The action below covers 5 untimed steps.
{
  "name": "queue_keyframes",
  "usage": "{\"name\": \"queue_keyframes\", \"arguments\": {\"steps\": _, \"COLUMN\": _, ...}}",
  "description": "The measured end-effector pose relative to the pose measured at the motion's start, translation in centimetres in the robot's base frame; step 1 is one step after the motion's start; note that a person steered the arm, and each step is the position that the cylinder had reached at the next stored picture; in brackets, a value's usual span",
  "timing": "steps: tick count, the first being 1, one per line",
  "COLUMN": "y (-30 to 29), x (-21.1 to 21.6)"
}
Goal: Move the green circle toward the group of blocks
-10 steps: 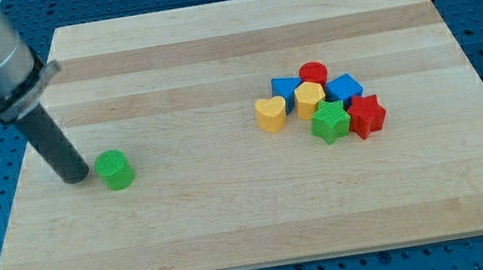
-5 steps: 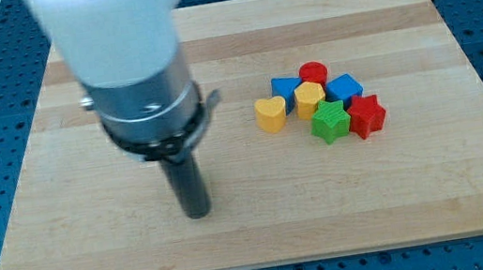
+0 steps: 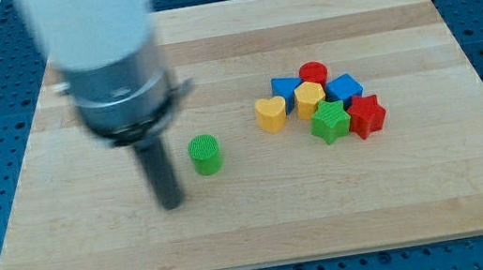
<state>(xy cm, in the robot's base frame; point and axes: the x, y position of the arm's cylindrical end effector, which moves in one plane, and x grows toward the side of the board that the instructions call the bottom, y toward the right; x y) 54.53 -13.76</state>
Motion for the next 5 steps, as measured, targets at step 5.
{"name": "queue_keyframes", "arguments": {"steps": 5, "y": 19.0, "x": -4.1}}
